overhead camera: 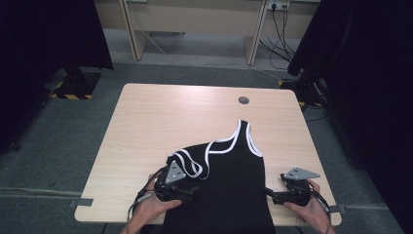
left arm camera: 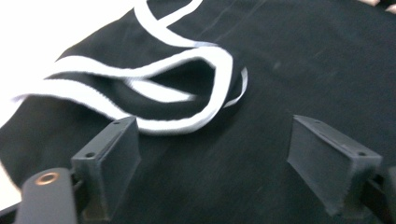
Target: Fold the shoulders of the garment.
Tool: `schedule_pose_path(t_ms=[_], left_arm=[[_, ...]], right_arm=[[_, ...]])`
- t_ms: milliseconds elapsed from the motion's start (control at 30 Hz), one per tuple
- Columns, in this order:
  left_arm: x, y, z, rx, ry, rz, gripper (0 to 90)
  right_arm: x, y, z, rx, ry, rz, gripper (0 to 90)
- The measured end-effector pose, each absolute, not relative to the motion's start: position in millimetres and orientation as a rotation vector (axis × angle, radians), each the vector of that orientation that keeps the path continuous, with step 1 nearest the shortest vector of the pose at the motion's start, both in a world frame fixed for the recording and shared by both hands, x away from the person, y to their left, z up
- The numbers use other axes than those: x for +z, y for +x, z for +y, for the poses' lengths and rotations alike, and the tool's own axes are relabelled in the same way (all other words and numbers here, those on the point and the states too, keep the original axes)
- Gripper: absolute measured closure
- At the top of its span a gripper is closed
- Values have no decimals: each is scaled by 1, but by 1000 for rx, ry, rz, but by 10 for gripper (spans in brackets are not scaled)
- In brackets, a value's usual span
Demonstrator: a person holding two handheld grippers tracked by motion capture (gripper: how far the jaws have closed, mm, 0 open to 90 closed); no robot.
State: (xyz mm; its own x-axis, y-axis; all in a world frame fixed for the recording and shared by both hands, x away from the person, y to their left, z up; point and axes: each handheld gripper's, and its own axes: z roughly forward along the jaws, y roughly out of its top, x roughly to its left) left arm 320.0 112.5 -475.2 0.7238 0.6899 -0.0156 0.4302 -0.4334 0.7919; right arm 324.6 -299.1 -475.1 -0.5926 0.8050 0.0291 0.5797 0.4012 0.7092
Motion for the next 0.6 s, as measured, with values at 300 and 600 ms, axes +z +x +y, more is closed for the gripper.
schedule_pose_path(t_ms=[300, 600], left_arm=[[-483, 317, 124, 381, 2098, 904, 67], [-485, 318, 125, 381, 2173, 909, 6]], right_arm=[[-473, 332, -297, 1023, 1191, 2345, 153], [-463, 350, -283, 1047, 1163, 2341, 157]])
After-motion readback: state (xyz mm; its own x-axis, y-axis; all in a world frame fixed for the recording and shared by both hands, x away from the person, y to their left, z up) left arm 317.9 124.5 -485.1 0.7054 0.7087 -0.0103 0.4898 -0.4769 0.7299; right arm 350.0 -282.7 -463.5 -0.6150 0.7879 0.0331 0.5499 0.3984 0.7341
